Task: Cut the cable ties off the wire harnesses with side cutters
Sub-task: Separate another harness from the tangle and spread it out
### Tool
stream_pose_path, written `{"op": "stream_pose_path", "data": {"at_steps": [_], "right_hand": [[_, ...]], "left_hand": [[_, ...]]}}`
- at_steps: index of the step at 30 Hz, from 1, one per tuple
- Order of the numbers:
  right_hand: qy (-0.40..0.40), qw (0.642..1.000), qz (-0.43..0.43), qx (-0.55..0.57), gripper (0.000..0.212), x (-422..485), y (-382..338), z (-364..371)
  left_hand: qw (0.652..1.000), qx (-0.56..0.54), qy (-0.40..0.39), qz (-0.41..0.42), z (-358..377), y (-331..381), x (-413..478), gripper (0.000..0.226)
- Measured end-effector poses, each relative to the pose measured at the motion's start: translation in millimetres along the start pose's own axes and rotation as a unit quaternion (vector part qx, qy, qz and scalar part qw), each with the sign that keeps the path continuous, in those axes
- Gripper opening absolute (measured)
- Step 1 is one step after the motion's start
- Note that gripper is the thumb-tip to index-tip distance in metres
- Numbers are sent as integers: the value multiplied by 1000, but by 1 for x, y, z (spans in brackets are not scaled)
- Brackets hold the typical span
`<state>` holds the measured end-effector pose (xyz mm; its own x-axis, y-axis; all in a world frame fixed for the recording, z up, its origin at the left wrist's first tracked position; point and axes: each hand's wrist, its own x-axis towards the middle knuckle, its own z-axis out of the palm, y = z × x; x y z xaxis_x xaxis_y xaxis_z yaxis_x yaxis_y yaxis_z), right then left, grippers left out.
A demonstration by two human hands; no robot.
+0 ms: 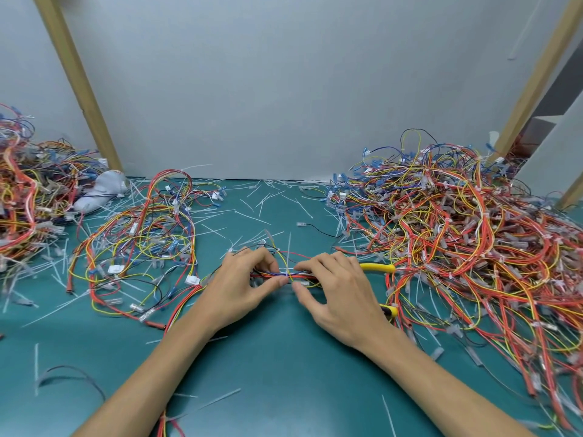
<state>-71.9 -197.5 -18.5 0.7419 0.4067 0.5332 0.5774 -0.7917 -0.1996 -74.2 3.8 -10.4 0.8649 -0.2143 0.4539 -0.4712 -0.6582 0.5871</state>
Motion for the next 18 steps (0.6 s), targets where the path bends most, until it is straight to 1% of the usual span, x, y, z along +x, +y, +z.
{"op": "stream_pose_path", "data": {"at_steps": [3,7,12,15,16,18], "right_hand": [[16,1000,20,10,34,2,0,1],[29,998,27,58,23,3,0,-1],[34,997,44,45,16,3,-4,1],[42,993,90,69,12,3,-6,2],[48,987,117,99,12,4,-6,2],[62,964,185,181,14,7,-4,-2]], "left_hand": [[1000,-5,6,18,0,4,-1,18],[999,-17,14,31,-1,8,1,17],[1000,-13,11,26,1,7,1,19],[999,16,-4,38,3,4,0,20],[999,28,-11,43,4,3,0,20],[997,51,-24,50,4,0,1,19]]}}
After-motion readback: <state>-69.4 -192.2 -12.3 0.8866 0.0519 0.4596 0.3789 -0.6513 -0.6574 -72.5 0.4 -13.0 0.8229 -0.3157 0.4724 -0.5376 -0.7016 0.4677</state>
